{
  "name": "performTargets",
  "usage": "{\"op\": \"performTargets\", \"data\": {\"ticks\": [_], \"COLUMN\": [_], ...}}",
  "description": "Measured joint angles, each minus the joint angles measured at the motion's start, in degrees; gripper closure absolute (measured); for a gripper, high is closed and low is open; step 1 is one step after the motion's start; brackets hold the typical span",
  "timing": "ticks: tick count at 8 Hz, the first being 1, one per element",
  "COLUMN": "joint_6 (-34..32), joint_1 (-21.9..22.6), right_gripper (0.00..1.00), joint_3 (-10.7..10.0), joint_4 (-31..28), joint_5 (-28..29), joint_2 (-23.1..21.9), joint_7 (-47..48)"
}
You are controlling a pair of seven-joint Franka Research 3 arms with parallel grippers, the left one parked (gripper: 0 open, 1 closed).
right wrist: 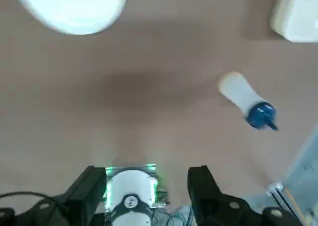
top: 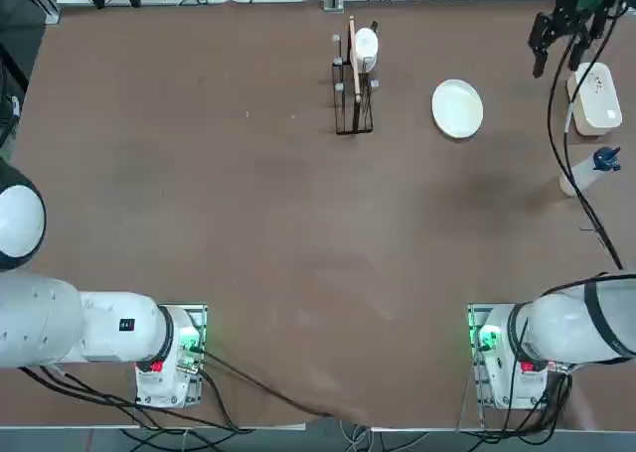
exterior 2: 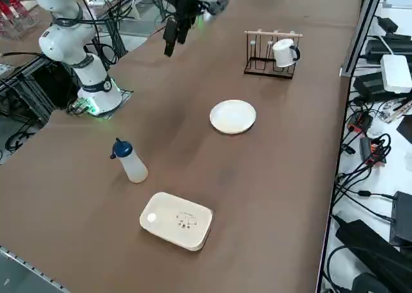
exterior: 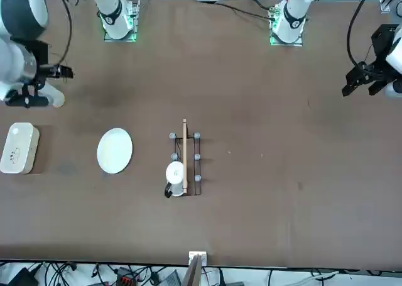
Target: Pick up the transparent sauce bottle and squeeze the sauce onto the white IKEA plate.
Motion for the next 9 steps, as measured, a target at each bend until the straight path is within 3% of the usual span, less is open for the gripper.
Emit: {"op": "performTargets", "data": {"ticks": [6,9], "joint_6": [-2.8,-2.6], "joint_1": [0.2,0.8], "right_gripper": [0.00,0.00], "joint_3": [0.0,0.2], "joint_4": [0.1,0.0], "joint_5": [-15.7,-25.6], "joint_2": [6.0,14.4], "joint_7": [31.3,57.8]}}
